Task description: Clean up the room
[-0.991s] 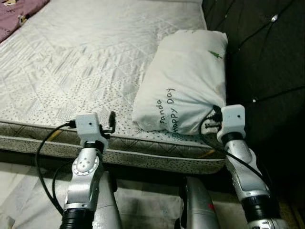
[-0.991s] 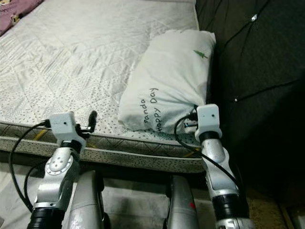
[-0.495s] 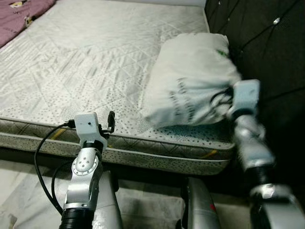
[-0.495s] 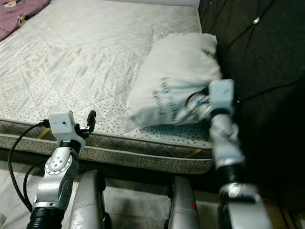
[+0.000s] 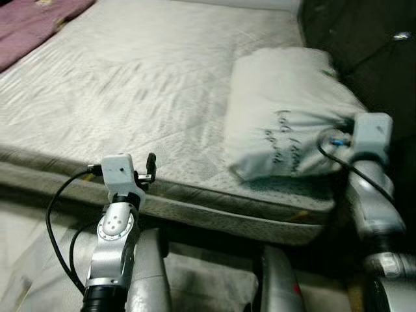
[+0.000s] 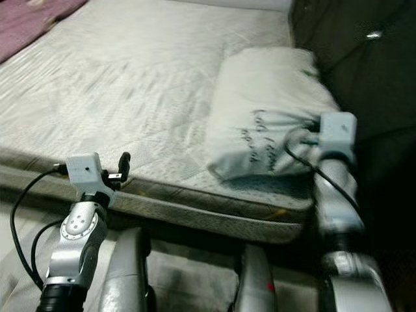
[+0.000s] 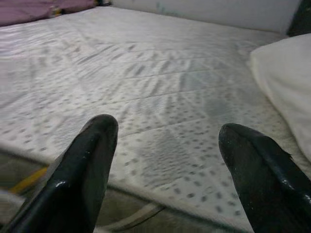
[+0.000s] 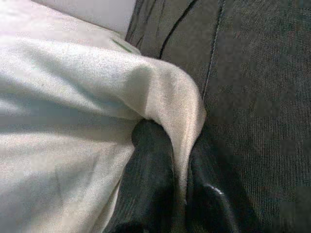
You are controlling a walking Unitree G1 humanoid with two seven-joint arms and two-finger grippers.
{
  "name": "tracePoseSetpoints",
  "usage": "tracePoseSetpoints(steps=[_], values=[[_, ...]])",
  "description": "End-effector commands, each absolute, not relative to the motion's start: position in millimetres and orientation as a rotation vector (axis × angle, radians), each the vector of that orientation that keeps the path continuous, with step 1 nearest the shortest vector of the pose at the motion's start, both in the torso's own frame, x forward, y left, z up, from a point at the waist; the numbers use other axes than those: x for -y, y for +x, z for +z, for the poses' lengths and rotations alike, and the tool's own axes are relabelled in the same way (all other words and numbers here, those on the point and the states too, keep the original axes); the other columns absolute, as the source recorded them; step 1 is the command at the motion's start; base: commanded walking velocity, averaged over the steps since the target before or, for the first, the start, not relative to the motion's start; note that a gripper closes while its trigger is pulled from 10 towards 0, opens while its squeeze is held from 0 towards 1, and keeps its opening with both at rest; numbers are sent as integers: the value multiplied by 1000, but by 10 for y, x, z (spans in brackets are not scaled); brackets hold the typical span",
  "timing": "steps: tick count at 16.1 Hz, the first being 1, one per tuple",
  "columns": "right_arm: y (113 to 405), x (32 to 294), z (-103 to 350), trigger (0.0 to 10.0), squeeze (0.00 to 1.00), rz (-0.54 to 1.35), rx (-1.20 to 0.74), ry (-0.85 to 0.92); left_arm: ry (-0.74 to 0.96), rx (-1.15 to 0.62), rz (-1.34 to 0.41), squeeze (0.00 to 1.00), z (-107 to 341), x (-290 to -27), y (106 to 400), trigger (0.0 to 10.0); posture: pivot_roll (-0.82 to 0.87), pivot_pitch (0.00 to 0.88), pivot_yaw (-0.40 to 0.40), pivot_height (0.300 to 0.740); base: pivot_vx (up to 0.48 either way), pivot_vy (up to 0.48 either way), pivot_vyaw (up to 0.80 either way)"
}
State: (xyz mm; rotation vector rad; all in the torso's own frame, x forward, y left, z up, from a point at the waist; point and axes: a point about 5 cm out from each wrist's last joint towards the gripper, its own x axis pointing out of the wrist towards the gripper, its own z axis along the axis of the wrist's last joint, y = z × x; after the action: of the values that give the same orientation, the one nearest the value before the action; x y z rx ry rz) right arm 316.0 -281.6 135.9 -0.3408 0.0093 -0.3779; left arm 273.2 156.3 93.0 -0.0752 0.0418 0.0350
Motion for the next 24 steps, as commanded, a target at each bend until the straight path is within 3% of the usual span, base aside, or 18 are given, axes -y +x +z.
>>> tracePoseSetpoints(steps=[1, 4, 7, 11, 18, 24], values=[[2913, 3067, 1412, 0, 0, -488, 8, -370, -68, -41, 35, 0, 933, -1577, 2729, 10000, -39, 0, 3, 547, 0, 0, 0], [2520, 2799, 1095, 0, 0, -390, -68, -392, -67, -45, 7, 0, 931, -1522, 2761, 10000, -58, 0, 14, 547, 0, 0, 0], [2319, 2518, 931, 0, 0, -310, -85, -381, -65, -41, 3, 0, 946, -1518, 2794, 10000, -57, 0, 18, 547, 0, 0, 0], [2276, 2510, 903, 0, 0, -301, -118, -384, -61, -43, 8, 0, 938, -1539, 2783, 10000, -53, 0, 15, 547, 0, 0, 0], [3154, 2735, 1442, 0, 0, -339, 6, -291, -56, -31, 27, 0, 957, -1570, 2784, 10000, -23, 0, -8, 547, 0, 0, 0], [3300, 2867, 1400, 0, 0, -420, -63, -217, -49, -19, 47, 0, 978, -1612, 2822, 10000, -12, 0, -14, 547, 0, 0, 0]])
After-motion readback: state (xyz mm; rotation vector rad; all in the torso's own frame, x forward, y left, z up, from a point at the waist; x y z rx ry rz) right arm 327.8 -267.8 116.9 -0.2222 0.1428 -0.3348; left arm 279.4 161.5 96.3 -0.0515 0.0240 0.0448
